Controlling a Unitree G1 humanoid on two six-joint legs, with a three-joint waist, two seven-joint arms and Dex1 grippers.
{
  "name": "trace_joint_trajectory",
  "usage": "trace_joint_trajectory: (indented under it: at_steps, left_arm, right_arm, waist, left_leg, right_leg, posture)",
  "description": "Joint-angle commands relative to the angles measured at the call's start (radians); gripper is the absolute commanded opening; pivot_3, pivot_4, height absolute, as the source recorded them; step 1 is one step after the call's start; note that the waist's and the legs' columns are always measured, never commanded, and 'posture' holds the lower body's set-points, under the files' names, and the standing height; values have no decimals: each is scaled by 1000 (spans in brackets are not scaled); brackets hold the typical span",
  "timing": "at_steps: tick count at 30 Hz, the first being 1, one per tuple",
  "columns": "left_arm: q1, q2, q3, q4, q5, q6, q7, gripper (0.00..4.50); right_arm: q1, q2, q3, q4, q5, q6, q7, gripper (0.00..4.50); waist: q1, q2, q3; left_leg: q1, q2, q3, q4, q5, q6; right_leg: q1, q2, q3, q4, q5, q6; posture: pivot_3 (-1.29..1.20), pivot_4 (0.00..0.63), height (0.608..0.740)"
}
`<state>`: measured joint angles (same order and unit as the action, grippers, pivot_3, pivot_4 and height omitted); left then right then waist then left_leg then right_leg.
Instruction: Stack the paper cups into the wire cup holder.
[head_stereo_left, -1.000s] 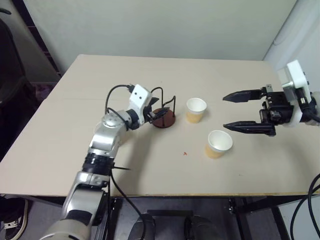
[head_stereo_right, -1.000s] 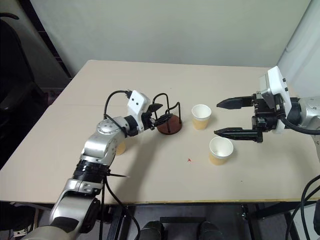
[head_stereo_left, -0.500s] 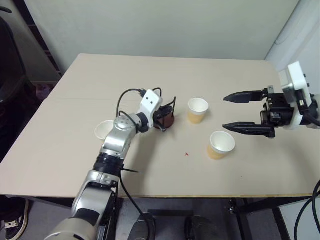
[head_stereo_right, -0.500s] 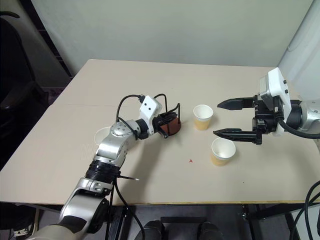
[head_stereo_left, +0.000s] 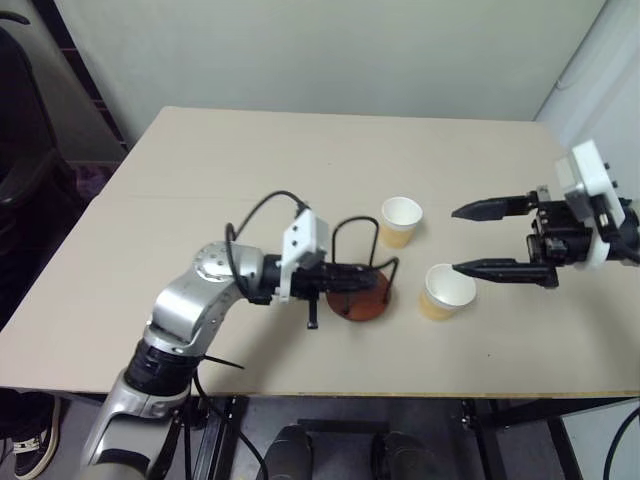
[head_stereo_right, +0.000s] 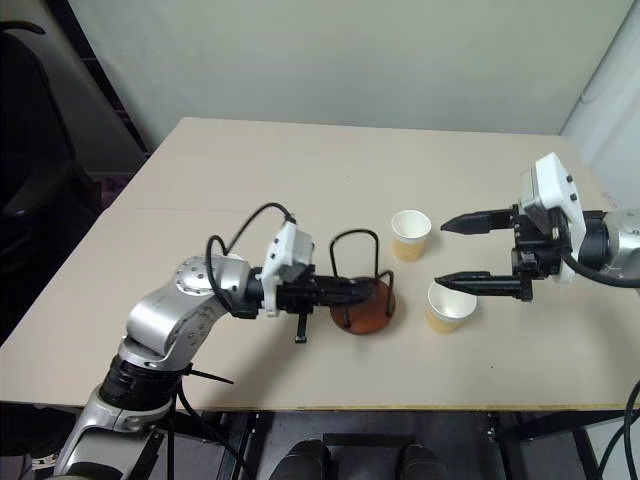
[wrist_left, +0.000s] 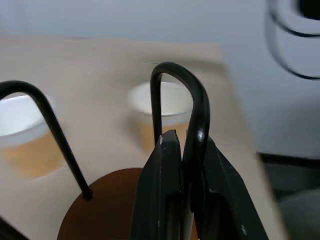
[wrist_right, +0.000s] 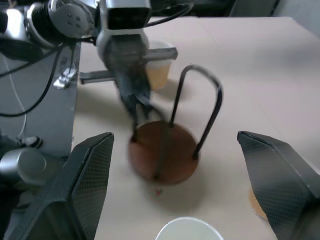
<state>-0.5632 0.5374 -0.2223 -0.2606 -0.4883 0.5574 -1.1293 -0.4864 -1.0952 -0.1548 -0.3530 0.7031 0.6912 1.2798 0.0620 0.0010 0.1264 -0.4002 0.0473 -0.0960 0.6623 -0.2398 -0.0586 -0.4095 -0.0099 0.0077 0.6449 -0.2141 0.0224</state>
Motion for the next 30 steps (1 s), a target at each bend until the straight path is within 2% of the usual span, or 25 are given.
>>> trace_joint_trajectory:
  at_steps: [1,6,11,15,21,22,25,30]
  left_arm:
    - [-23,-19,-24,25,14,-63,-39,27]
    - [-21,-53,-73,65,81,-117,-20,27]
    - [-3,-75,-101,92,131,-137,11,27]
    - [18,-99,-94,98,140,-84,78,1171]
    - [63,-88,-82,75,170,-136,118,3354]
    - [82,-80,-43,59,145,-129,126,3653]
    - [134,-55,69,11,83,-111,159,3653]
    - [185,-9,199,-98,-10,-55,197,3653]
  right_arm:
    - [53,-50,9,-47,-40,-49,50,4117]
    - [88,-64,-19,-85,-17,-43,56,4117]
    - [95,-61,-20,-88,-24,-42,43,4117]
    - [96,-64,-7,-81,-39,-51,41,4117]
    - [96,-71,46,-64,-107,-74,31,4117]
    - [84,-69,83,-44,-151,-90,23,4117]
    - [46,-52,191,17,-266,-145,12,4117]
    - [-11,8,306,84,-357,-202,32,4117]
  waist:
    - [-2,0,0]
    - [-7,1,0]
    - [-9,1,0]
    - [-9,1,0]
    - [-10,1,0]
    - [-10,1,0]
    - [-15,1,0]
    - [-27,1,0]
  left_leg:
    - [0,0,0,1,-2,3]
    - [0,0,6,1,-3,5]
    - [2,-1,13,2,-3,6]
    - [2,-1,19,3,-3,5]
    - [5,-1,20,4,-6,7]
    - [5,-1,20,4,-7,7]
    - [6,0,21,3,-10,11]
    - [9,1,20,3,-14,17]
  right_leg:
    - [0,-1,4,0,-1,-1]
    - [2,1,16,0,0,0]
    - [3,1,20,-2,0,3]
    - [1,1,21,-2,-1,7]
    - [-1,1,23,-3,-2,10]
    - [-1,1,23,-3,-2,10]
    - [-1,1,24,-2,-1,11]
    - [-1,1,26,0,0,12]
  posture:
    - [0,150,740]
    - [0,150,740]
    - [0,150,740]
    - [0,150,740]
    - [0,150,740]
    - [0,150,740]
    - [0,150,740]
    - [0,150,740]
